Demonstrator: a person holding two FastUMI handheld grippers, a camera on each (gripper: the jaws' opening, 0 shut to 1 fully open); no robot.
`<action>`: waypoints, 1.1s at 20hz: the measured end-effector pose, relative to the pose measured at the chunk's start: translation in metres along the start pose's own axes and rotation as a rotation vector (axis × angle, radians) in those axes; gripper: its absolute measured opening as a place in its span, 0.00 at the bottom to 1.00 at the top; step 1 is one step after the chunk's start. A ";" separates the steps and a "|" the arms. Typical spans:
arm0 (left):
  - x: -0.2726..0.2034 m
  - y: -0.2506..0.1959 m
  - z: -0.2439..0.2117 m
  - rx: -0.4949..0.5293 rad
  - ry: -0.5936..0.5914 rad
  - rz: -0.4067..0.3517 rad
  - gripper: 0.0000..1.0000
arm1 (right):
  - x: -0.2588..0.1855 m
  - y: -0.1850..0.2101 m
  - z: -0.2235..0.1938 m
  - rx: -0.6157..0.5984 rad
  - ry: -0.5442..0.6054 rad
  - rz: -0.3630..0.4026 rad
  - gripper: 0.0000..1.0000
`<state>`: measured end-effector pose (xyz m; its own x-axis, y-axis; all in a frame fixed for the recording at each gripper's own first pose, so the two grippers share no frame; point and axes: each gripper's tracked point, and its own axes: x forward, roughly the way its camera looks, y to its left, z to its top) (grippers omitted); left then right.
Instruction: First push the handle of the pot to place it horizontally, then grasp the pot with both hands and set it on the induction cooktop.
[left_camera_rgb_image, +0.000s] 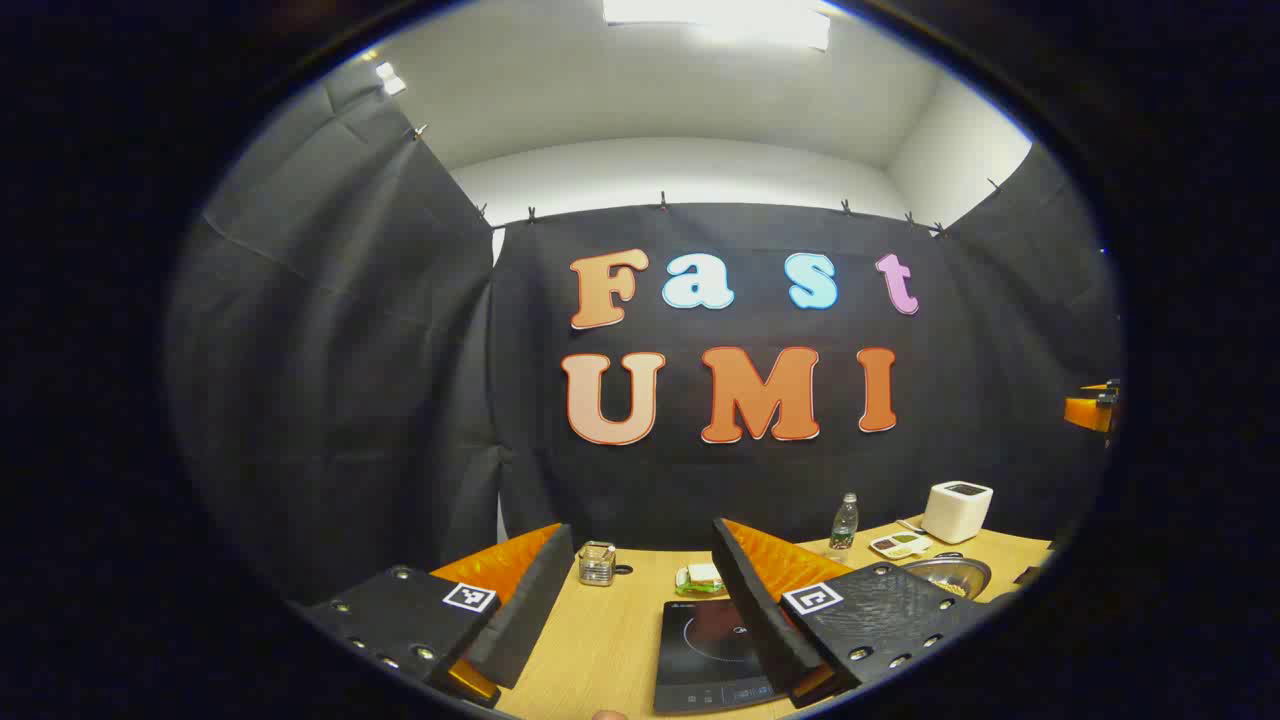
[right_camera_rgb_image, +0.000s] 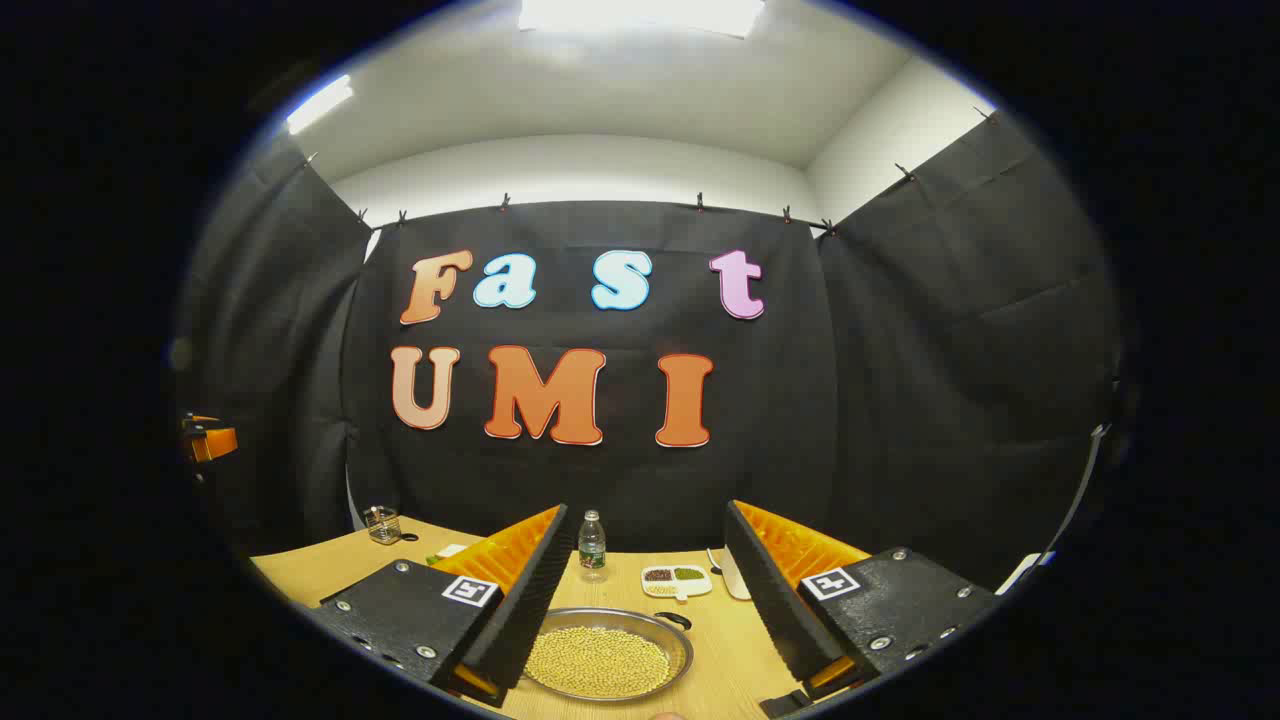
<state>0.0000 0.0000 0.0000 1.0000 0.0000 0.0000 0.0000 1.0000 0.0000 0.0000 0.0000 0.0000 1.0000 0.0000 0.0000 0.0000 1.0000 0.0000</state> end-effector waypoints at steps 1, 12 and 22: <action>0.005 0.000 -0.001 -0.008 0.001 -0.003 0.89 | 0.001 -0.002 0.000 0.000 0.000 -0.005 0.95; 0.091 -0.027 -0.040 -0.062 0.043 -0.025 0.89 | 0.049 -0.018 -0.027 0.037 0.035 -0.049 0.95; 0.074 -0.021 -0.024 0.027 0.022 0.002 0.88 | 0.039 -0.014 -0.027 0.018 0.024 -0.048 0.95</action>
<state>0.0742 -0.0210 -0.0239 0.9997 0.0023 -0.0223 -0.0017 0.9996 0.0275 0.0387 -0.0140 -0.0271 0.9986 -0.0479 -0.0245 0.0484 0.9987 0.0174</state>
